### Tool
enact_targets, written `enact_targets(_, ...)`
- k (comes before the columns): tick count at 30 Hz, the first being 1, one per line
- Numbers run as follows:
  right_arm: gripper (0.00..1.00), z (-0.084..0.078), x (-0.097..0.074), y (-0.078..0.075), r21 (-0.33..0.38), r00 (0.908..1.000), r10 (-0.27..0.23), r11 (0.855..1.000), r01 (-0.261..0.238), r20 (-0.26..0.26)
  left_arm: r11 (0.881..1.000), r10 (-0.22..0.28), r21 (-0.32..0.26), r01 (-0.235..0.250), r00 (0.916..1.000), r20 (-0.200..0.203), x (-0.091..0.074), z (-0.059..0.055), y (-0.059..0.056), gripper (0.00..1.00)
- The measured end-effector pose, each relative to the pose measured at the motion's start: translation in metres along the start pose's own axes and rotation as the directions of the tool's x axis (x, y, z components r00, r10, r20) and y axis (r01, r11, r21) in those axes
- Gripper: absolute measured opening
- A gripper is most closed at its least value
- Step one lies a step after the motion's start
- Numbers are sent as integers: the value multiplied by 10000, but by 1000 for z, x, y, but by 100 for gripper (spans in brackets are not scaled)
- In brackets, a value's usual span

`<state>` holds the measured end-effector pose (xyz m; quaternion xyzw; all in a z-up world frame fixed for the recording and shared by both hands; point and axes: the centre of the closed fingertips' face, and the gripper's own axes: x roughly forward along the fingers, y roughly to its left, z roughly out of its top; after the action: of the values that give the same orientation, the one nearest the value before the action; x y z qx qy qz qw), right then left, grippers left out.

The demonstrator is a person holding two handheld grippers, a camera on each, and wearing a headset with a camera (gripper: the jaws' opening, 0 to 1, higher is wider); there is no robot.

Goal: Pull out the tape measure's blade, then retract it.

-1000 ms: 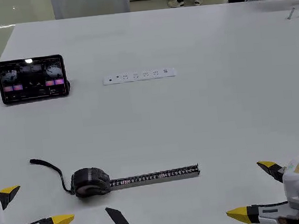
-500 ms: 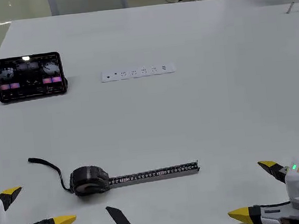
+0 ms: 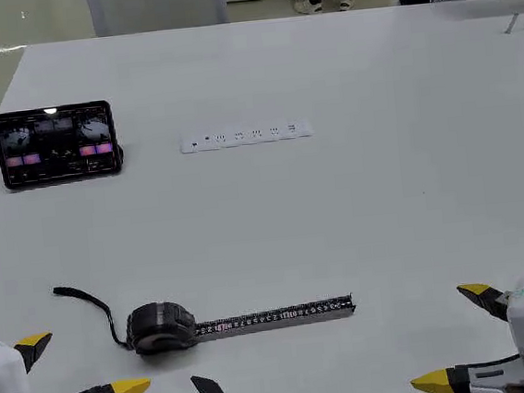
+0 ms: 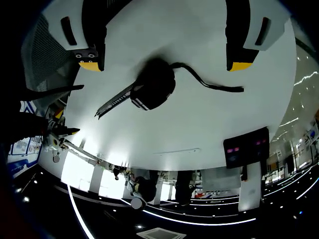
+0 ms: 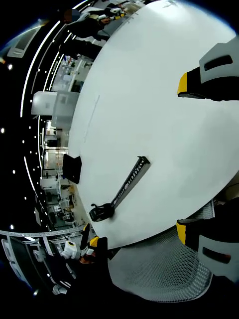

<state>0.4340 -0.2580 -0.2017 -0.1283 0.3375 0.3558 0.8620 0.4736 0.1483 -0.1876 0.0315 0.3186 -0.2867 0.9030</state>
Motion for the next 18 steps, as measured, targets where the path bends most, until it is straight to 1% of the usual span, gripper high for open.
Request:
enact_targets(1, 99, 4, -1, -2, -90, 10000, 3, 10000, -3, -40, 10000, -7, -55, 7, 10000, -3, 2, 2, -2, 99)
enact_targets(3, 99, 9, -1, -6, -241, 9999, 114, 9996, -116, -90, 9998, 122, -155, -124, 9998, -150, 6, 2, -4, 99)
enact_targets(5, 99, 12, -1, -9, -445, 9997, 102, 9989, -113, -238, 9994, 143, -328, -144, 9999, -28, 8, 6, -7, 99)
enact_targets(6, 99, 15, -1, -11, -572, 9995, 178, 9982, -193, -276, 9989, 177, -438, -179, 9998, -48, 11, 6, -6, 99)
enact_targets(7, 99, 15, 0, -11, -636, 9989, 295, 9975, -319, -374, 9980, 247, -577, -251, 9997, -74, 12, 7, -7, 99)
enact_targets(8, 99, 15, 1, -12, -800, 9972, 416, 9957, -465, -616, 9967, 268, -760, -275, 9996, -101, 13, 8, -10, 99)
enact_targets(10, 99, 15, 3, -13, -1123, 9941, 545, 9916, -649, -934, 9963, 306, -797, -309, 9995, -44, 15, 11, -14, 99)
enact_targets(12, 99, 19, 8, -17, -1453, 9922, 621, 9863, -775, -1077, 9961, 545, -687, -556, 9984, -178, 19, 11, -14, 99)
enact_targets(13, 99, 22, 10, -17, -1630, 9902, 759, 9821, -947, -1176, 9946, 677, -777, -692, 9975, -218, 20, 12, -13, 99)
enact_targets(15, 99, 26, 13, -18, -1824, 9877, 889, 9769, -1116, -1284, 9922, 799, -952, -800, 9968, -49, 22, 16, -14, 99)
enact_targets(16, 99, 28, 15, -19, -1941, 9850, 983, 9730, -1251, -1420, 9899, 908, -1086, -907, 9959, -39, 24, 17, -12, 99)
enact_targets(18, 99, 32, 20, -19, -2214, 9807, 1146, 9638, -1484, -1586, 9883, 1016, -1133, -1017, 9948, -67, 29, 16, -11, 99)
